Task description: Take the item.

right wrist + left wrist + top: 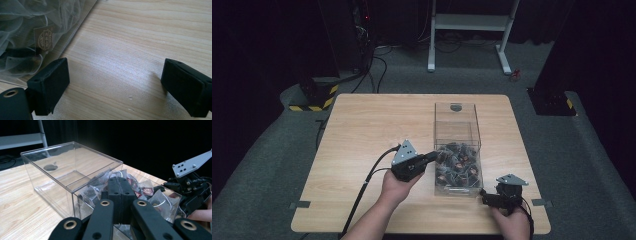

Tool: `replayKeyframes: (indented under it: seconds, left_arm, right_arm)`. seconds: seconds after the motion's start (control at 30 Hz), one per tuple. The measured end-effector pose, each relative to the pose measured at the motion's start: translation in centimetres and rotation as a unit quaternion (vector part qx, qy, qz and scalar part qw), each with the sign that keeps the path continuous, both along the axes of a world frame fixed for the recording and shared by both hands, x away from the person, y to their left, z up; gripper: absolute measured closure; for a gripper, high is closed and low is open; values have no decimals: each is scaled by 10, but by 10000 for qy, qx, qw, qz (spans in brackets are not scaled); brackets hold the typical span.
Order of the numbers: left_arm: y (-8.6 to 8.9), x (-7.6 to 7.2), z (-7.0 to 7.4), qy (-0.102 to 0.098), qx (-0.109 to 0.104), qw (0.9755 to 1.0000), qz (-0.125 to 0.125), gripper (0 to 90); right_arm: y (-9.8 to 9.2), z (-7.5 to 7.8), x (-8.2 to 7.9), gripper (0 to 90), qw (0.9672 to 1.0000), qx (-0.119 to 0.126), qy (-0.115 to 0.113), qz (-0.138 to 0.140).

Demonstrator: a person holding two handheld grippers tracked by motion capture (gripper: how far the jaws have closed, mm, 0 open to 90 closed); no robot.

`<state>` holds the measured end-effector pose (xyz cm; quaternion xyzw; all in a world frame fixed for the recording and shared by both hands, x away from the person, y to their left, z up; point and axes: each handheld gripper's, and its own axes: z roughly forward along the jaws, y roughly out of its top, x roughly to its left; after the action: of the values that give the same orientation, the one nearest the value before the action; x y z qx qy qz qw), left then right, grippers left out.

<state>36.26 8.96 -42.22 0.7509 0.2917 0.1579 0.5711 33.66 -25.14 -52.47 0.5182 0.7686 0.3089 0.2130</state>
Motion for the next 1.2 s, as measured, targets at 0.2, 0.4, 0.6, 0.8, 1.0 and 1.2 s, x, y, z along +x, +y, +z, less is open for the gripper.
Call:
replayKeyframes:
  seconds: [0.2, 0.4, 0.6, 0.8, 1.0, 1.2]
  left_arm:
    - [6, 0, 3, -39, -26, 10000, 62, 900]
    - [13, 1, 5, -68, -36, 9999, 137, 900]
    - [20, 2, 6, -99, -35, 9997, 220, 900]
    - [28, 4, 7, -125, -5, 9994, 328, 900]
    - [36, 6, 9, -131, -2, 9990, 437, 900]
    - [44, 8, 10, -156, 9, 9984, 540, 900]
  right_arm:
    - [0, 0, 0, 79, 10000, -1, 0, 0]
    - [0, 0, 0, 79, 10000, 0, 0, 1]
    - [0, 0, 0, 79, 10000, 0, 0, 1]
    - [0, 0, 0, 79, 10000, -1, -1, 1]
    - [0, 0, 0, 80, 10000, -2, -1, 1]
    - [0, 0, 0, 79, 10000, 1, 0, 1]
